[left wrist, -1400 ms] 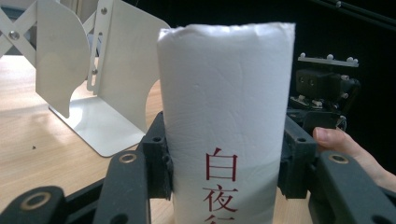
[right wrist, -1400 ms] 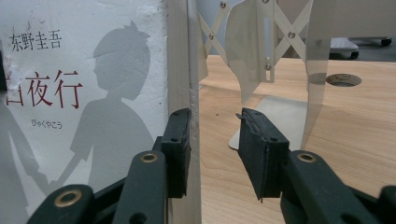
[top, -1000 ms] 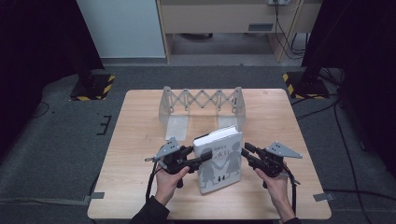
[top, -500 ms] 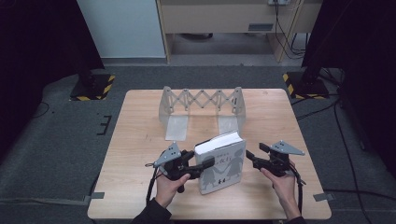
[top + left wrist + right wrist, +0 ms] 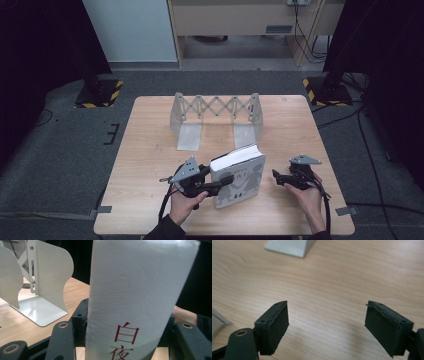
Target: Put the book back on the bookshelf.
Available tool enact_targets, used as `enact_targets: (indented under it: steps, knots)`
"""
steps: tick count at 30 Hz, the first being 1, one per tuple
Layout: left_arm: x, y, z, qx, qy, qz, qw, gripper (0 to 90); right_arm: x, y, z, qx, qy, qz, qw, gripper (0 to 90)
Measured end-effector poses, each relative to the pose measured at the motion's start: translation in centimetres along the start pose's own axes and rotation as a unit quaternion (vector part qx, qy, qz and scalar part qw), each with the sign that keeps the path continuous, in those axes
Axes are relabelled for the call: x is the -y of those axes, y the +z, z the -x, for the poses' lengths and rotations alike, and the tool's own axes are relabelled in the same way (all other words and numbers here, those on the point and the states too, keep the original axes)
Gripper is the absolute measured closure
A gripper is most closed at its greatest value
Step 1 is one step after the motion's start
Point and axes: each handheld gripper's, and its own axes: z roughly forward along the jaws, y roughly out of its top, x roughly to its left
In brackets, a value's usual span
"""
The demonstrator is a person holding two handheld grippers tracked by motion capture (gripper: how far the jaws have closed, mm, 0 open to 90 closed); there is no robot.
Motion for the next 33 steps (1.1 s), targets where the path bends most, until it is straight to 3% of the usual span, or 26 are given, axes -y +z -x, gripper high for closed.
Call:
enact_targets:
  steps: [7, 13, 33]
  knots:
    - [-0.7, -0.2, 0.2, -0.003, 0.011, -0.001, 0.9999, 42.3, 0.7, 0.7, 0.7, 0.007, 0.003, -0.025, 0.9997, 15.7]
    - [-1.3, 0.0, 0.5, -0.012, 0.031, -0.016, 0.9993, 39.6, 1.1, 0.8, 0.8, 0.013, -0.002, -0.014, 0.9998, 12.6]
    - [-4.9, 1.7, 0.8, 0.0, 0.046, -0.009, 0.9989, 37.7, 1.2, 1.0, 0.9, 0.019, 0.005, -0.013, 0.9997, 9.7]
